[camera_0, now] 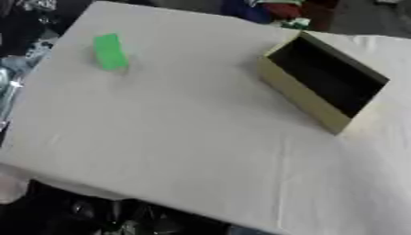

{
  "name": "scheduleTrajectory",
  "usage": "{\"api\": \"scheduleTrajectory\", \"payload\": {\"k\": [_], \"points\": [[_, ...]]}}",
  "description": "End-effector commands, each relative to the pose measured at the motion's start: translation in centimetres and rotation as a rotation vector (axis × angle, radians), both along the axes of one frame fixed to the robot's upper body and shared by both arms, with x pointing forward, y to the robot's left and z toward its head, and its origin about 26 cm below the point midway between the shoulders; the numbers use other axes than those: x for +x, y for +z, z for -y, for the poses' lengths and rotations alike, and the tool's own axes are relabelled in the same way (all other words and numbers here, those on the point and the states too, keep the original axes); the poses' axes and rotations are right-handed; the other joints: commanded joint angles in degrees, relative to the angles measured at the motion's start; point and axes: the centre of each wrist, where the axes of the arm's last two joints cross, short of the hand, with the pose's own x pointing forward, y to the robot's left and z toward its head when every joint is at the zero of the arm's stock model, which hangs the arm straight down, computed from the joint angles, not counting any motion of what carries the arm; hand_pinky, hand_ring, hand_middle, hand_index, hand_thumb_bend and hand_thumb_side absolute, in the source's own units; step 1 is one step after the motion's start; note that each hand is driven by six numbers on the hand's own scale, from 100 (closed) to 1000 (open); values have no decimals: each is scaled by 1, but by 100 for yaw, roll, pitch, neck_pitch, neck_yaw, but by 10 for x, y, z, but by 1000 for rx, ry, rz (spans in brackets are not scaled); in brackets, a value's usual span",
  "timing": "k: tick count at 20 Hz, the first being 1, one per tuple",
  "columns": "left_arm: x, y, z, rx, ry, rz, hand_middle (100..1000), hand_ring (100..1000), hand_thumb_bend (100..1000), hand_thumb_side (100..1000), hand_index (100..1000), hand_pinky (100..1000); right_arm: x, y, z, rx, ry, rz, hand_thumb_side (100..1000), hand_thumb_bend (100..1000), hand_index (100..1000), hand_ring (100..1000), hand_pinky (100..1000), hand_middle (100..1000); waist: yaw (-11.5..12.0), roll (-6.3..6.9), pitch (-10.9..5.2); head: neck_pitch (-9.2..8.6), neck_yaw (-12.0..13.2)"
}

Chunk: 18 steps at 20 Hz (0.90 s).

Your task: Pick up objects on the table and place them in the box.

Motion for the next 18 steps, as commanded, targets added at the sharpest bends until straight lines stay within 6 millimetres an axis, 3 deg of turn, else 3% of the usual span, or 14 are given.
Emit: {"api": "scheduleTrajectory", "payload": {"k": [1,9,15,18], "points": [[8,23,-27,169,144,-99,683,641,100,575,849,714,-2,12,3,-23,-6,31,395,100,810,844,627,618,-17,42,-114,-13,54],[48,32,-95,405,366,-538,759,741,100,533,884,771,-1,9,1,-34,5,20,392,100,810,844,628,618,-145,79,-176,27,139],[74,23,-117,476,384,-745,775,776,104,488,889,784,0,7,0,-37,11,13,392,100,810,845,628,617,-185,76,-196,29,159],[88,13,-120,493,389,-830,781,784,149,488,894,788,0,5,0,-38,13,9,393,100,810,845,627,617,-184,78,-200,29,175]]}}
